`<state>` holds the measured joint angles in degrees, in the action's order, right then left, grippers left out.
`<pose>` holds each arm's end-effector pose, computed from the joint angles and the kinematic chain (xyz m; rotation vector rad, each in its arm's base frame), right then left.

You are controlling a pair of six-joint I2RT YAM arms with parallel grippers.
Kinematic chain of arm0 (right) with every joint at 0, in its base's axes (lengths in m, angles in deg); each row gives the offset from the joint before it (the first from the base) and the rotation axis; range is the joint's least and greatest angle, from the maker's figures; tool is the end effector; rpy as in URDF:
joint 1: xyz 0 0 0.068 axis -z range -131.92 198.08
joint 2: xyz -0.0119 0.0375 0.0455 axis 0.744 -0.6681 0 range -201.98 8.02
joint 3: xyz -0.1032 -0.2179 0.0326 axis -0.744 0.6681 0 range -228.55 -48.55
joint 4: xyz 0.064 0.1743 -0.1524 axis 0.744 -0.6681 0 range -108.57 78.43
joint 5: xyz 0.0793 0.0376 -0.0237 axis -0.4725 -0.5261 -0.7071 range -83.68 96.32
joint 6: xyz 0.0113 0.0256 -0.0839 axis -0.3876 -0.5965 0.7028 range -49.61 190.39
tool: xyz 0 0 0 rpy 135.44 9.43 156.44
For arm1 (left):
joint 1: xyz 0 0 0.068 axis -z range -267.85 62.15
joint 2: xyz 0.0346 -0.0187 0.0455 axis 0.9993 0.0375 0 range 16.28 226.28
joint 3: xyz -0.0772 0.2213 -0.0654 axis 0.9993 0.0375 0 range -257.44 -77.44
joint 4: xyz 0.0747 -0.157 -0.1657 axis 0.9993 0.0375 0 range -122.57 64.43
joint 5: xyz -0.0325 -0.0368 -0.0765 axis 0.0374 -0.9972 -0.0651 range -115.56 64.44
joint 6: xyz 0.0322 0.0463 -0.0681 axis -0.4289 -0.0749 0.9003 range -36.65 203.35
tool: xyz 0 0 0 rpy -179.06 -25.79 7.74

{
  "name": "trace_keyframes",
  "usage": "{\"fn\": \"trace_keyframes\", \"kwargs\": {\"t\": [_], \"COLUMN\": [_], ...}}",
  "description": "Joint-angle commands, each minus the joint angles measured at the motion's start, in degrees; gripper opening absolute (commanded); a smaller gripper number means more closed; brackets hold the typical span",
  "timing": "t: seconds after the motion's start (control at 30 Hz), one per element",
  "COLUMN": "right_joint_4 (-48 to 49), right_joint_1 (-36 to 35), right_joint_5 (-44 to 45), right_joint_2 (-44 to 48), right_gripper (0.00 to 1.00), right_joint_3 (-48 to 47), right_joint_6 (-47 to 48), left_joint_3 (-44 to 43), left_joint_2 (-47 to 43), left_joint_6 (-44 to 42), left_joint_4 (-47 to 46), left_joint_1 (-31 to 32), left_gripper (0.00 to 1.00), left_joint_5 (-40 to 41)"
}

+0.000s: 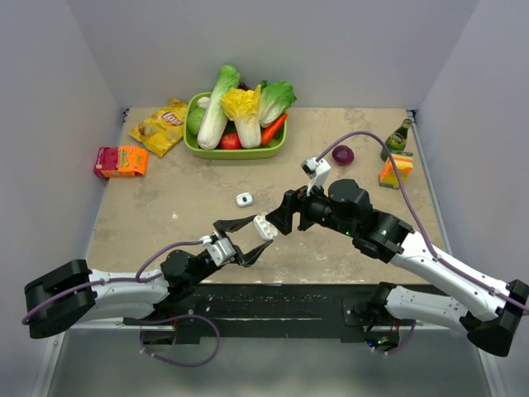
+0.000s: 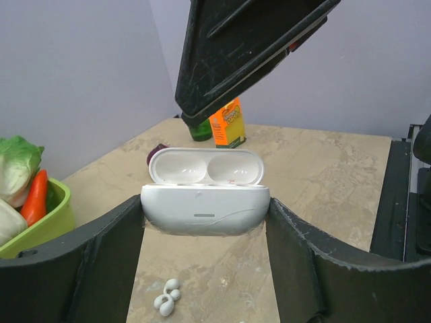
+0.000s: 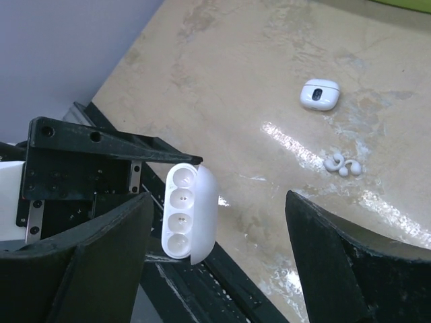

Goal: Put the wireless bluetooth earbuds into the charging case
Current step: Open the charging case, then adjust the charging case.

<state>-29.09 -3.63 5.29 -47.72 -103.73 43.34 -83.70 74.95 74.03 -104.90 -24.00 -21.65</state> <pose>0.1577 0.2022 0.3168 -0.4403 1.9531 0.9353 0.1039 -0.1997 0.2253 0.7020 1.0487 -0.7853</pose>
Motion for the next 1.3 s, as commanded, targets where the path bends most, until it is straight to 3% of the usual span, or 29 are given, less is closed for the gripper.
{"fn": "trace_keyframes", "kwargs": {"t": [0.0,0.37,0.83,1.0,1.07,1.13,1.17,1.23,1.27], "right_joint_4": [4.51,7.23,6.88,6.45,5.83,4.43,3.73,1.79,1.18], "right_joint_1": [0.29,0.64,0.64,0.64,0.64,0.64,0.64,0.64,0.64], "right_joint_5": [-2.83,-5.11,-7.14,-5.91,-4.86,-2.93,-2.31,-2.13,-2.13], "right_joint_2": [-1.29,-3.14,-4.63,-4.02,-3.58,-3.14,-3.05,-2.36,-2.09], "right_gripper": [0.78,0.46,0.42,0.28,0.15,0.0,0.0,0.0,0.0], "right_joint_3": [1.38,2.09,1.65,1.39,0.6,-0.36,-1.76,-3.09,-4.05], "right_joint_6": [-2.48,-3.54,-3.1,-2.14,-0.21,1.73,3.91,6.29,8.39], "left_joint_3": [-0.59,-0.59,-0.68,-0.59,-1.12,-1.99,-3.22,-4.45,-5.16], "left_joint_2": [-1.11,-3.04,-2.16,-1.9,-2.07,-2.42,-2.86,-3.21,-3.13], "left_joint_6": [-1.4,-1.75,-2.1,-1.41,-0.53,1.06,1.5,3.43,4.22], "left_joint_4": [-10.28,-9.84,-10.72,-10.37,-7.93,-4.59,-0.48,3.24,5.25], "left_joint_1": [0.39,0.83,0.92,0.92,0.92,0.92,0.92,0.92,0.92], "left_gripper": [0.0,0.0,0.0,0.0,0.0,0.06,0.19,0.32,0.44], "left_joint_5": [0.32,0.4,1.28,1.81,2.69,3.65,3.66,3.92,3.92]}}
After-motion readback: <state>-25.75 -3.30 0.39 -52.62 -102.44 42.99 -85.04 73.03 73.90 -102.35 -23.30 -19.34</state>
